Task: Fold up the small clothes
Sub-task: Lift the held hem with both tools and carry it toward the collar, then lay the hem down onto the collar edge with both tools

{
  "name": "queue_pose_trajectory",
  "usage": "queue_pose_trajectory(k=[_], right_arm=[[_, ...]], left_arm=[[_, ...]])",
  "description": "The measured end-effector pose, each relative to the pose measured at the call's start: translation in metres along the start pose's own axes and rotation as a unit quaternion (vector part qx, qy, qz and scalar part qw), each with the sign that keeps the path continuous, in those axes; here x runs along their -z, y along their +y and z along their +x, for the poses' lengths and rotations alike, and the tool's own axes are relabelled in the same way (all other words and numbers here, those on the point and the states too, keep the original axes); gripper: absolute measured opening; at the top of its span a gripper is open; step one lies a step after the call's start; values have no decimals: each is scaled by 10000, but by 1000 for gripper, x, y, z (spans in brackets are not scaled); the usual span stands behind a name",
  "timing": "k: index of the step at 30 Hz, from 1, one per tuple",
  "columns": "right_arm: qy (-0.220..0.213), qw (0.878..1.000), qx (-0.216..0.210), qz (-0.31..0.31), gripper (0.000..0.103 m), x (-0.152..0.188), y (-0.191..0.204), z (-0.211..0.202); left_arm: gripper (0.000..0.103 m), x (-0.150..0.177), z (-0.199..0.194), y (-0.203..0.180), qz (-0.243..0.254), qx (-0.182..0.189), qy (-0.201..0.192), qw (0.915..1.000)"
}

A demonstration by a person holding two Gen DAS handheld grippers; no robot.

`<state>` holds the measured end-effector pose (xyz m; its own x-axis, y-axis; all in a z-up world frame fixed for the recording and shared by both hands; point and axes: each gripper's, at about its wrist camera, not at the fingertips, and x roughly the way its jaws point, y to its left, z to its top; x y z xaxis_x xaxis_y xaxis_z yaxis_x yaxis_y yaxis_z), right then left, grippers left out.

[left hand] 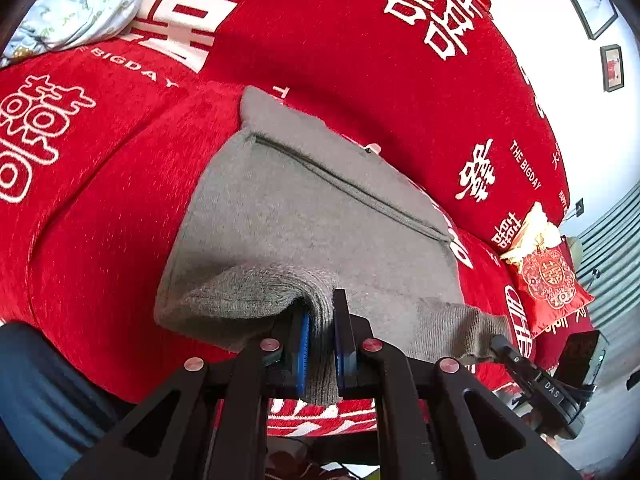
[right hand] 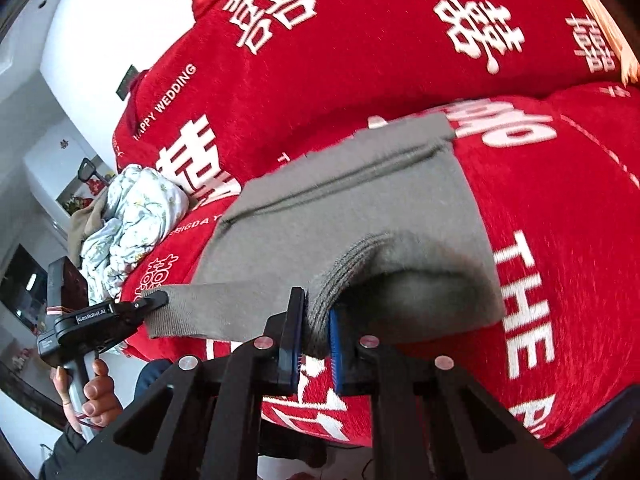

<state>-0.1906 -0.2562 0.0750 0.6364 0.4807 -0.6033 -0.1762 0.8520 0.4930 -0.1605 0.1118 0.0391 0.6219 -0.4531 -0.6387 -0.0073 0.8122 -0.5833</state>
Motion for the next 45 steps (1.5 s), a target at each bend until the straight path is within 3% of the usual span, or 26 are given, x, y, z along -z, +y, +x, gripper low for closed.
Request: queue_pose_trajectory(k=[8, 12, 18, 45], right_arm=[[-223, 9995, 71, -217, 12, -20, 5, -3], [-637, 9965, 436, -311, 11, -26, 2, -2], [-574, 9960, 665, -182, 8, -32, -12, 12], [-1336, 9797, 1202, -892, 8, -94, 8, 13]], left_arm=[[11, -18, -3, -12, 156, -94, -176, 9997], [11, -23, 1, -19, 289, -189, -238, 9991], [11, -27, 11, -24, 475, -330, -279, 9979], [11, -91, 24, -47, 486, -218, -709, 9961]])
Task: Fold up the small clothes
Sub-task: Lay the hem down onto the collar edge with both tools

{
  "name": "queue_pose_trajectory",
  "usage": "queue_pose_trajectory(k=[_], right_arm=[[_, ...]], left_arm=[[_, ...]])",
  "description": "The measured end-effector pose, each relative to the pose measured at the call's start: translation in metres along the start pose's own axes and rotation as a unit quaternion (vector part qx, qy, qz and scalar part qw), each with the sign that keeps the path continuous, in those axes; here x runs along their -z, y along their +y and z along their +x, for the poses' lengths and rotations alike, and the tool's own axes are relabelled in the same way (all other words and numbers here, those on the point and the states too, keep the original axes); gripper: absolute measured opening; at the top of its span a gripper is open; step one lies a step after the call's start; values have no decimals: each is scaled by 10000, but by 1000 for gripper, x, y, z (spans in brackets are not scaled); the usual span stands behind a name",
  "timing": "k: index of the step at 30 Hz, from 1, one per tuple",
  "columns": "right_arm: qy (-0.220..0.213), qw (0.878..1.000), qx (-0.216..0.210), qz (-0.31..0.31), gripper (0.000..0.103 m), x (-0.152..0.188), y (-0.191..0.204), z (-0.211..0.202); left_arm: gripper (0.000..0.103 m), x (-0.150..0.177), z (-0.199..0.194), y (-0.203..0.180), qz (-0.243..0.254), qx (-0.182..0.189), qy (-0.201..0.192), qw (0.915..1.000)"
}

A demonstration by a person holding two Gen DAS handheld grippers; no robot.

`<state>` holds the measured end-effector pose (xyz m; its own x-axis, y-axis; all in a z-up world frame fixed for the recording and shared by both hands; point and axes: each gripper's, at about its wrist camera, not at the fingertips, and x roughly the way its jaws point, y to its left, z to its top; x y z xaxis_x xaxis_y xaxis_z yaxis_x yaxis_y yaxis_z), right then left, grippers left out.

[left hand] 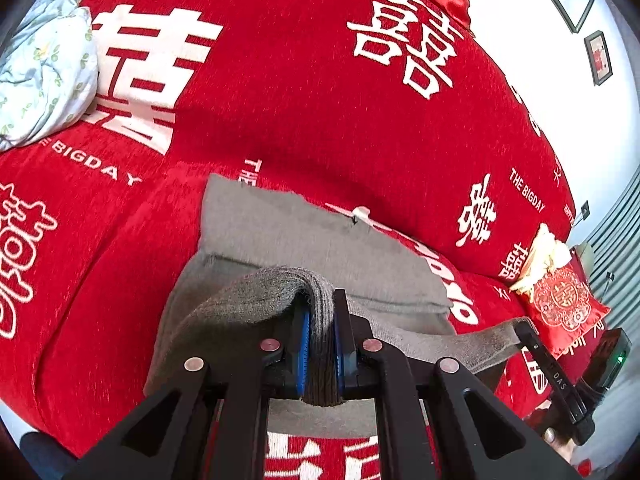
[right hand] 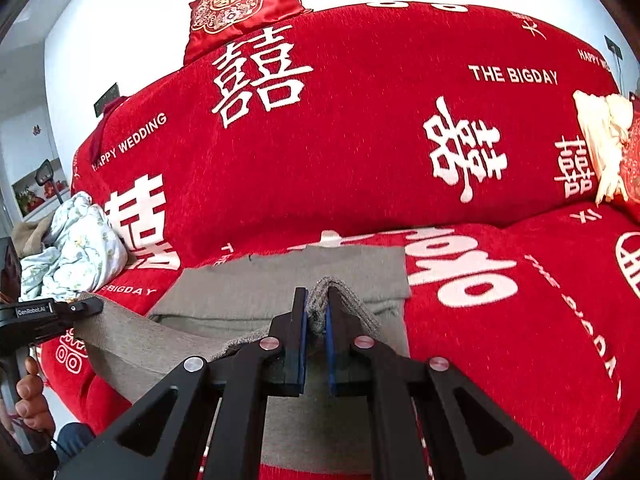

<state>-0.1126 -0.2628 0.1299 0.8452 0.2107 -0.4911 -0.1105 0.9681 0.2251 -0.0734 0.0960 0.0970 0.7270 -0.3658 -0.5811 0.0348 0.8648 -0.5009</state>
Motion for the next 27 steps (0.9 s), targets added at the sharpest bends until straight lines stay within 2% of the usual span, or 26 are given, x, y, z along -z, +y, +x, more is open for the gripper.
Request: queue_pose_trajectory(k=[11, 27], right_arm=[[-131, 9999, 54, -85, 8, -29, 8, 19], [-47, 9997, 190, -121, 8, -72, 13, 61]], left_arm=[[11, -29, 11, 1, -44, -52, -7, 10000], [11, -79, 33, 8, -176, -217, -26, 9996]])
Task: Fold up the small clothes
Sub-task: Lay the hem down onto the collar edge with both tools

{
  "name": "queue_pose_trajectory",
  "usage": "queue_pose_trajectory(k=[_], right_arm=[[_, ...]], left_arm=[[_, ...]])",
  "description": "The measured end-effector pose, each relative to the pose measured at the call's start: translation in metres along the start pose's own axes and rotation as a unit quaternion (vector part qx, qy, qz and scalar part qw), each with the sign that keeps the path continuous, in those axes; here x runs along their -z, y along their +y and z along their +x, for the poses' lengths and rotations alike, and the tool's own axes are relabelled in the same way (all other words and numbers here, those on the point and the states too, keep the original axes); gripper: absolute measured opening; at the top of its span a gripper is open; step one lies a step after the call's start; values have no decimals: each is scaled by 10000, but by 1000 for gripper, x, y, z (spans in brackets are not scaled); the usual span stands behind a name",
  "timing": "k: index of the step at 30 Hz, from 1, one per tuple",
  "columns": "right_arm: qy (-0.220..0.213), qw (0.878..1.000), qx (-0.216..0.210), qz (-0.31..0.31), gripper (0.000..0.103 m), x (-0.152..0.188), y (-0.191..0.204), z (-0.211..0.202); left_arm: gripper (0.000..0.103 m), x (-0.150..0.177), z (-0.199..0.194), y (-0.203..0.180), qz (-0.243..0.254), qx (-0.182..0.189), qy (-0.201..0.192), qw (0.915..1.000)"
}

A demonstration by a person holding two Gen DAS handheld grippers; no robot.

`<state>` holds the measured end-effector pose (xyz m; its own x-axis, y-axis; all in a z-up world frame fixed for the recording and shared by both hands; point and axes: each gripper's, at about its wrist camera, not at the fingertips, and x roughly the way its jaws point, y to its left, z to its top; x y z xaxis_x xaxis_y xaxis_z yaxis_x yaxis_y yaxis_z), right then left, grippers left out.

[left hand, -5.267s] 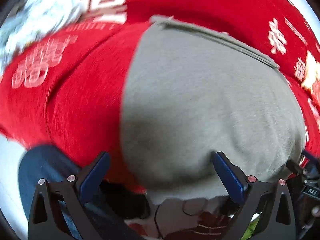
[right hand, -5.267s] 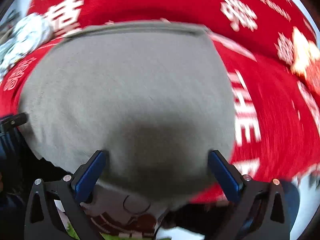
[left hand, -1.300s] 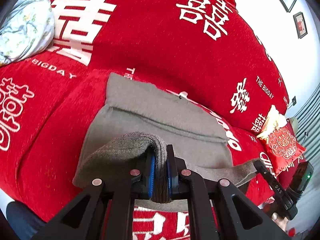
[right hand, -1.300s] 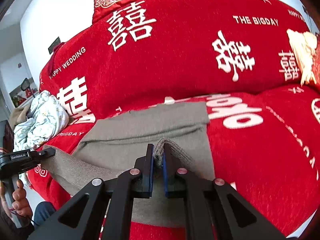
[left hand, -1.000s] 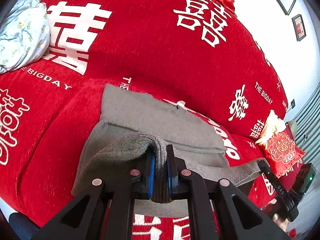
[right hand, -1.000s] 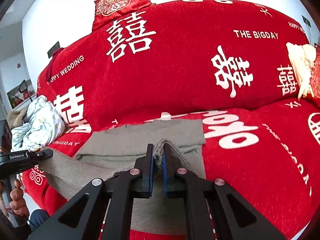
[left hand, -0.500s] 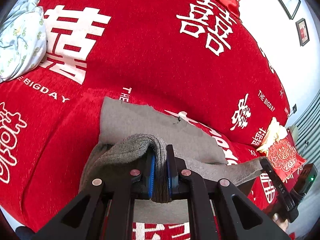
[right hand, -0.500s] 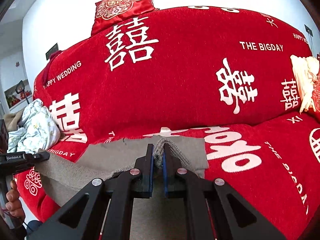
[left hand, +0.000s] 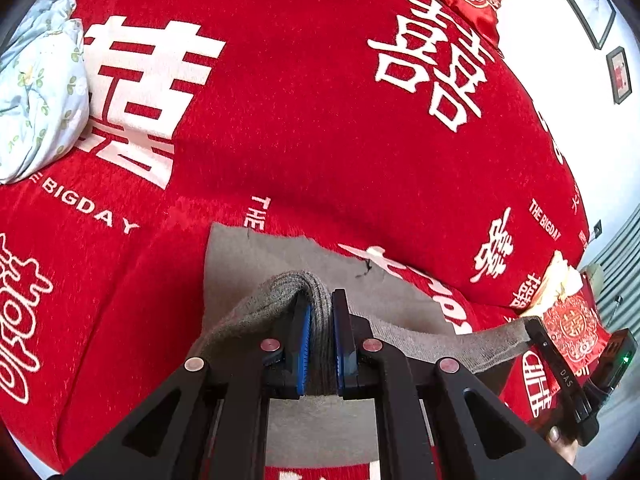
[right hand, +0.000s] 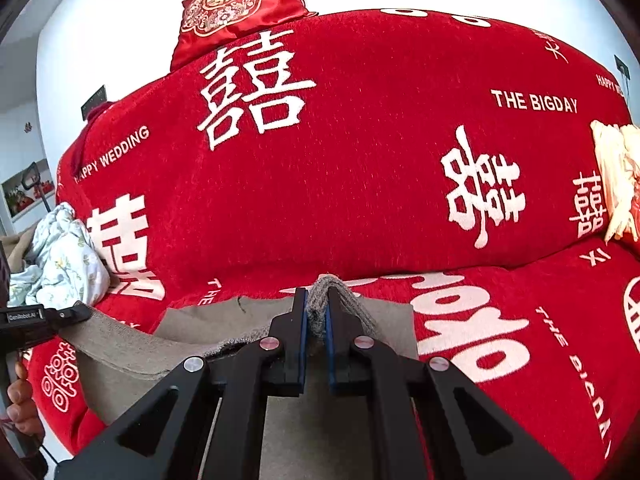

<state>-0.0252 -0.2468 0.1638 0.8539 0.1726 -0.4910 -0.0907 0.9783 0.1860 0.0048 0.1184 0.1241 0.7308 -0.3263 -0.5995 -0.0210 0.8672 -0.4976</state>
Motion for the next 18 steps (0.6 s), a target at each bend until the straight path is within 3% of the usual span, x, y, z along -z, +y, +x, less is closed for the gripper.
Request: queue_pose_trajectory(k=[5, 12, 18], right_arm=[[130, 9999, 48, 88, 8, -3, -5, 23], [489, 9986, 192, 20, 8, 8, -6, 68], [466, 9985, 235, -146, 8, 7, -5, 80]], left_arm=[[6, -11, 13, 6, -76, -60, 26, 9999], [6, -9, 70, 20, -133, -273, 502, 9983], [5, -13, 79, 31, -250, -285, 486, 9981]])
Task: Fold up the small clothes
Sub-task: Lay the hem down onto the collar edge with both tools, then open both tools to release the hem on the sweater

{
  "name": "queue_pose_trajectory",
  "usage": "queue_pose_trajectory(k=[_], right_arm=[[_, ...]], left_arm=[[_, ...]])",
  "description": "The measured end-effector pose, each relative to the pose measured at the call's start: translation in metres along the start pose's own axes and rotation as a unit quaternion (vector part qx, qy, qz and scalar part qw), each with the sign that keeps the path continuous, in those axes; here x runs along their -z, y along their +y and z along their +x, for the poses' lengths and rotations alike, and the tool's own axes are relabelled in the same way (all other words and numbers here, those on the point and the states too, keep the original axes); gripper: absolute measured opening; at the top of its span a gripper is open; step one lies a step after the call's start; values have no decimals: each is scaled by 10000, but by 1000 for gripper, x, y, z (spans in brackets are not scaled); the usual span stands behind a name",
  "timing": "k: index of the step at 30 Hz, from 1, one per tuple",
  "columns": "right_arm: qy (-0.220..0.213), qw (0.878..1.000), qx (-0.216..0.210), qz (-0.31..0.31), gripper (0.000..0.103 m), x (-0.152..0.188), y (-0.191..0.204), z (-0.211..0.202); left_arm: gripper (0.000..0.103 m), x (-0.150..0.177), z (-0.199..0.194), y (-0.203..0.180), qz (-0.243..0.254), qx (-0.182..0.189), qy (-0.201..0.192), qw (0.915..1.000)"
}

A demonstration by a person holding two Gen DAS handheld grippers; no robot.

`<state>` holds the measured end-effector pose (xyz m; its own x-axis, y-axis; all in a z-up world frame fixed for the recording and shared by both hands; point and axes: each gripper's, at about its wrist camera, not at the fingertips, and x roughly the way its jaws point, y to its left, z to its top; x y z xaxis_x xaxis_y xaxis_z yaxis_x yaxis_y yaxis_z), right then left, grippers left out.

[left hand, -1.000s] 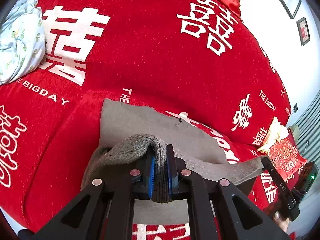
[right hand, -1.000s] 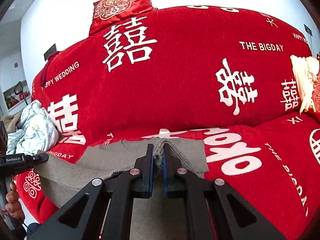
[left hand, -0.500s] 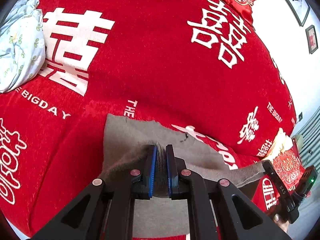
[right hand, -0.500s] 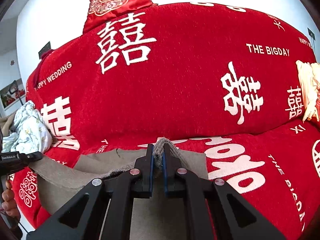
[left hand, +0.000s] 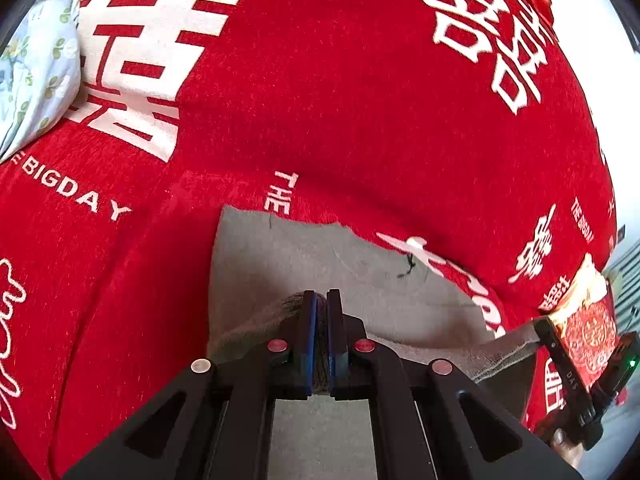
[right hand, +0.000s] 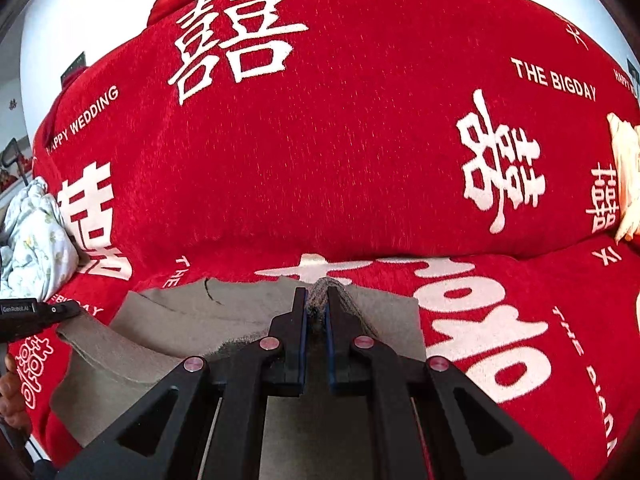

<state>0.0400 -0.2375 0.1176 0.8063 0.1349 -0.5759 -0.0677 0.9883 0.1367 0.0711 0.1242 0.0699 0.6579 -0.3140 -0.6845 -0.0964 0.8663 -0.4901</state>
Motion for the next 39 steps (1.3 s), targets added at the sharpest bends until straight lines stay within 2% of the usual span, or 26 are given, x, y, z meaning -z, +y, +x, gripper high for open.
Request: queue_pose_trajectory(k=[5, 20, 24, 28, 32, 34, 35, 37, 39], right_arm=[[-75, 10000, -55, -25, 8, -11, 2, 5], [-217, 9997, -116, -77, 8, -48, 9, 32], [11, 10000, -42, 80, 8, -46, 1, 56], [479, 9977, 29, 482, 8, -39, -16, 92], [1001, 9930, 122, 612, 8, -29, -22, 125], [1240, 9892, 54, 780, 14, -24, -27, 138], [1348, 9865, -19, 929, 20, -21, -31, 143], [1416, 9835, -1, 1123, 63, -20, -38, 145], [1121, 9858, 140, 1240, 78, -18, -43, 134]], left_arm=[[5, -11, -4, -3, 20, 152, -160, 9998], [5, -56, 10, -9, -14, 138, -309, 9994], [5, -62, 29, -6, -19, -19, -202, 9998], [5, -63, 55, 3, -102, -185, -12, 9998], [6, -62, 79, 12, -180, -482, 161, 9985], [6, -63, 86, 21, -297, -717, 115, 9969], [6, -64, 88, 26, -372, -741, 112, 9965], [6, -68, 92, 41, -688, -697, 222, 9949], [6, -71, 95, 56, -991, -634, 505, 9918]])
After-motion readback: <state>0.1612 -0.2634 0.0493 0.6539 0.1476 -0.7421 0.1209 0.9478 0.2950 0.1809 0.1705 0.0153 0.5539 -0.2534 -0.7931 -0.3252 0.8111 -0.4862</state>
